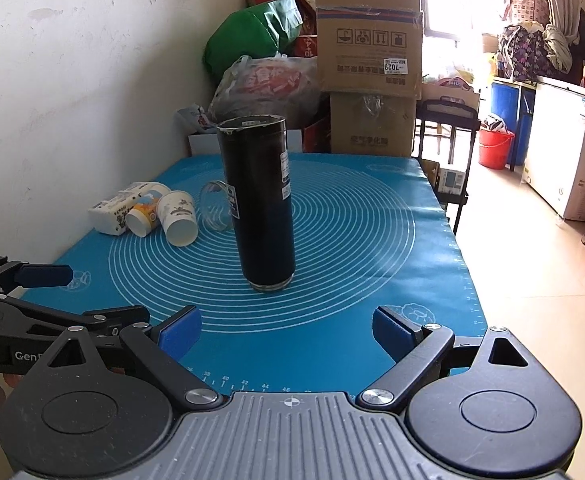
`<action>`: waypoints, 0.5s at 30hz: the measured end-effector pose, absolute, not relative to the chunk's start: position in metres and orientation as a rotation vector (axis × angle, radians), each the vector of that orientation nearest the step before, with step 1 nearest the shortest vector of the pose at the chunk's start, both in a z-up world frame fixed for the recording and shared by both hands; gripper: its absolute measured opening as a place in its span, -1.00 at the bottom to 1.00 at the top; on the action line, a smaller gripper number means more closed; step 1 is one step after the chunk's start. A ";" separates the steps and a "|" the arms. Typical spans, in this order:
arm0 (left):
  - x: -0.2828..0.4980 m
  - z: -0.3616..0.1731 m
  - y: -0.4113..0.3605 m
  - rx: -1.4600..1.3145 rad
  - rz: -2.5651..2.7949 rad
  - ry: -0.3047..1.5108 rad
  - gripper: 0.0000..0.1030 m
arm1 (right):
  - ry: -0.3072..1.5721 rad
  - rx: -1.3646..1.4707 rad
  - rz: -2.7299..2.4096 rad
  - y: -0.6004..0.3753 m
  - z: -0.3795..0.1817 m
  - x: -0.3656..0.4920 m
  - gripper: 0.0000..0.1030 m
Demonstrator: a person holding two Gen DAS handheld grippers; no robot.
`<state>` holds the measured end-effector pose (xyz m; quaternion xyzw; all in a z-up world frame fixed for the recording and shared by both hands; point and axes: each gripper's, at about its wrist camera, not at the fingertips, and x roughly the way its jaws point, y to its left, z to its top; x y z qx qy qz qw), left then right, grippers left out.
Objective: Flip cup upside down
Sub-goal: 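Open the right gripper and pull back from the standing thermos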
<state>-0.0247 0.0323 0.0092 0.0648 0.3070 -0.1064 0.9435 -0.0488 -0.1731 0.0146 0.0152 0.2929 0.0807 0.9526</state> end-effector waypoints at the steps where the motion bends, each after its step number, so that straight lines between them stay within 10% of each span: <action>1: -0.025 0.010 0.032 0.131 -0.216 0.623 0.88 | 0.594 0.031 0.165 -0.173 0.015 -0.049 0.82; 15: -0.027 0.012 0.034 0.125 -0.212 0.619 0.88 | 0.584 0.029 0.171 -0.174 0.018 -0.055 0.82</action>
